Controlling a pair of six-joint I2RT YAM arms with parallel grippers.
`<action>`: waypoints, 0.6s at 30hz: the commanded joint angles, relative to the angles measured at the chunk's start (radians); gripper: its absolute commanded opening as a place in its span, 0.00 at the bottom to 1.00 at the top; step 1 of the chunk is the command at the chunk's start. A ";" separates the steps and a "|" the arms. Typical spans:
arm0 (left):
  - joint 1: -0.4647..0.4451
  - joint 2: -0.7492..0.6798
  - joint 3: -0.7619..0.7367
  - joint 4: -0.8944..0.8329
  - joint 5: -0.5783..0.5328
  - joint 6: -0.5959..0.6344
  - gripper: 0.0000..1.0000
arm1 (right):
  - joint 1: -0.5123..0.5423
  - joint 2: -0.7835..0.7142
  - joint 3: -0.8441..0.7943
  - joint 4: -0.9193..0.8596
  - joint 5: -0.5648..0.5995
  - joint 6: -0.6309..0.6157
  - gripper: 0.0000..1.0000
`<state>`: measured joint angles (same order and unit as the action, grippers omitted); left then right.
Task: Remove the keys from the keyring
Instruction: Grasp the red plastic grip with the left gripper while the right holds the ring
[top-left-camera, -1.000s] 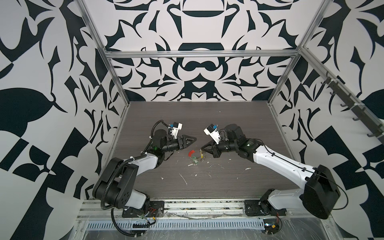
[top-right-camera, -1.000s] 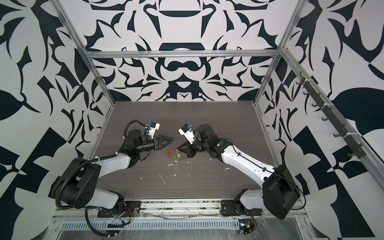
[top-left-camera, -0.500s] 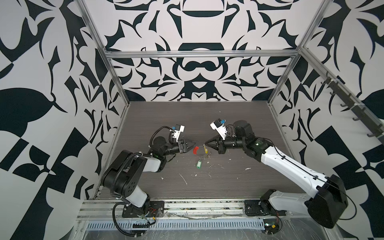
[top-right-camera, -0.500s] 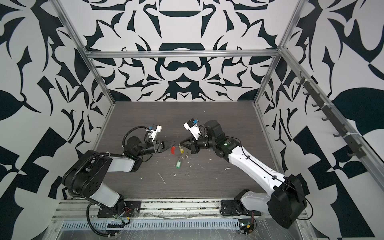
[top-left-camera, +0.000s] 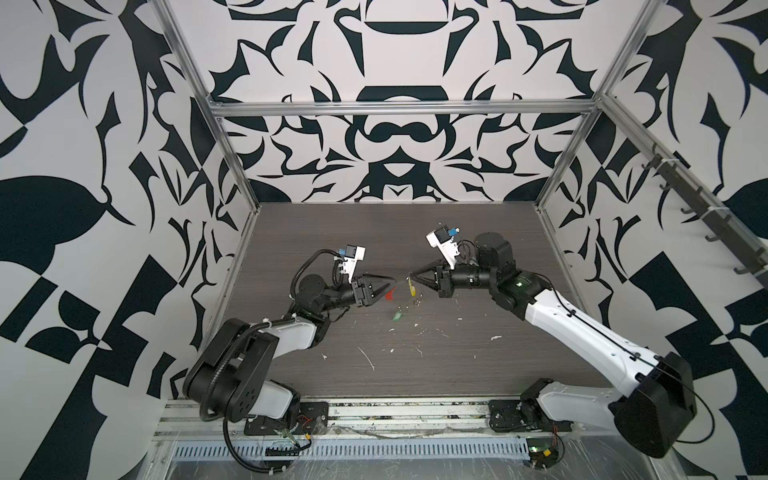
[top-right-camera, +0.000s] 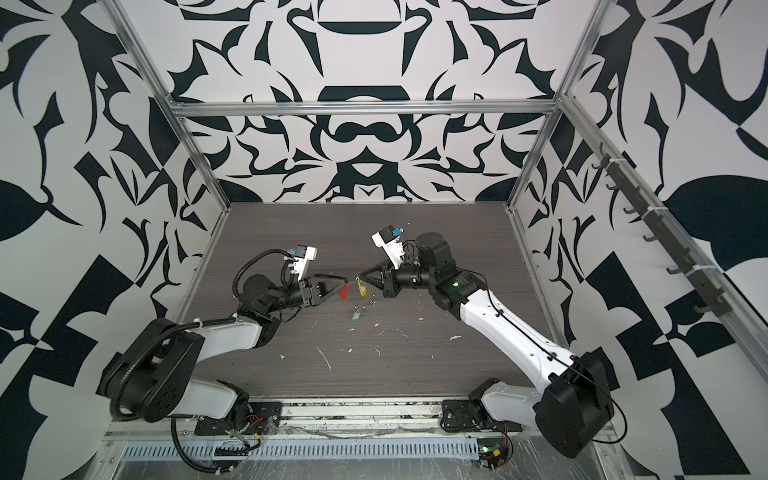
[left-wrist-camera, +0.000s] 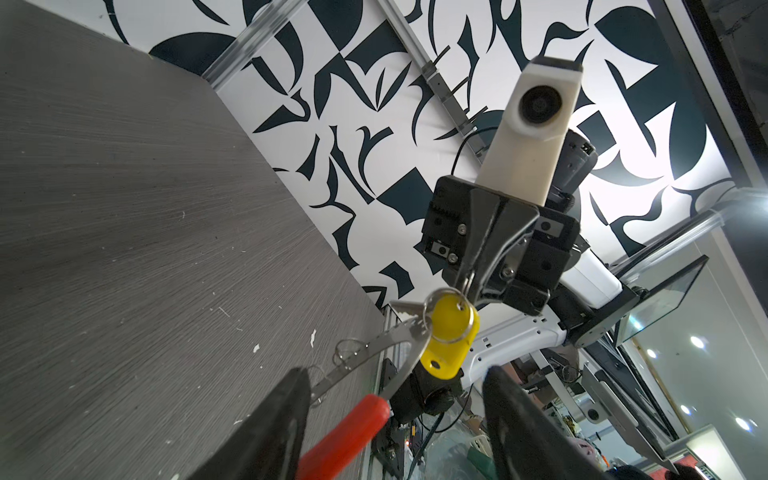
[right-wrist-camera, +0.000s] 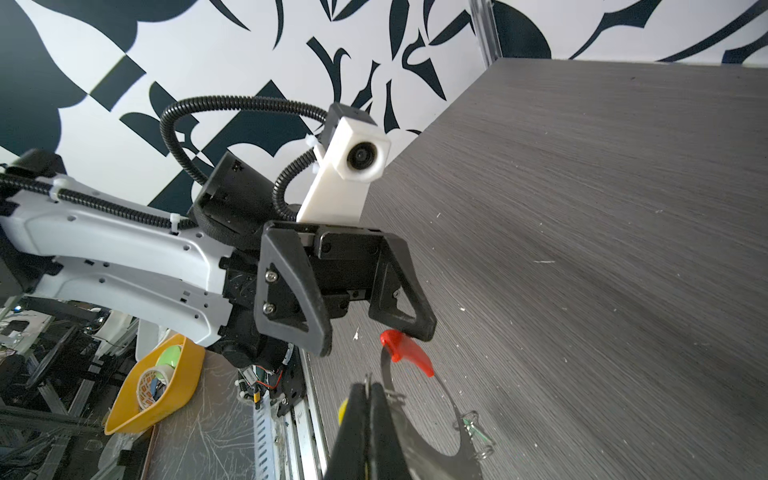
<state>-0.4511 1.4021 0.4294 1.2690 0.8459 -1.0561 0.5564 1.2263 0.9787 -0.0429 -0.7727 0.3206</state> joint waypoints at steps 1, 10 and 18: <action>-0.037 -0.114 0.008 -0.252 -0.050 0.186 0.70 | -0.004 -0.020 0.056 0.088 -0.050 0.042 0.00; -0.136 -0.402 0.100 -0.878 -0.272 0.549 0.59 | -0.006 -0.004 0.075 0.104 -0.050 0.067 0.00; -0.145 -0.353 0.125 -0.895 -0.303 0.573 0.61 | -0.004 0.008 0.074 0.140 -0.076 0.108 0.00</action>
<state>-0.5896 1.0473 0.5243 0.4171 0.5762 -0.5323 0.5556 1.2484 1.0031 0.0242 -0.8169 0.4065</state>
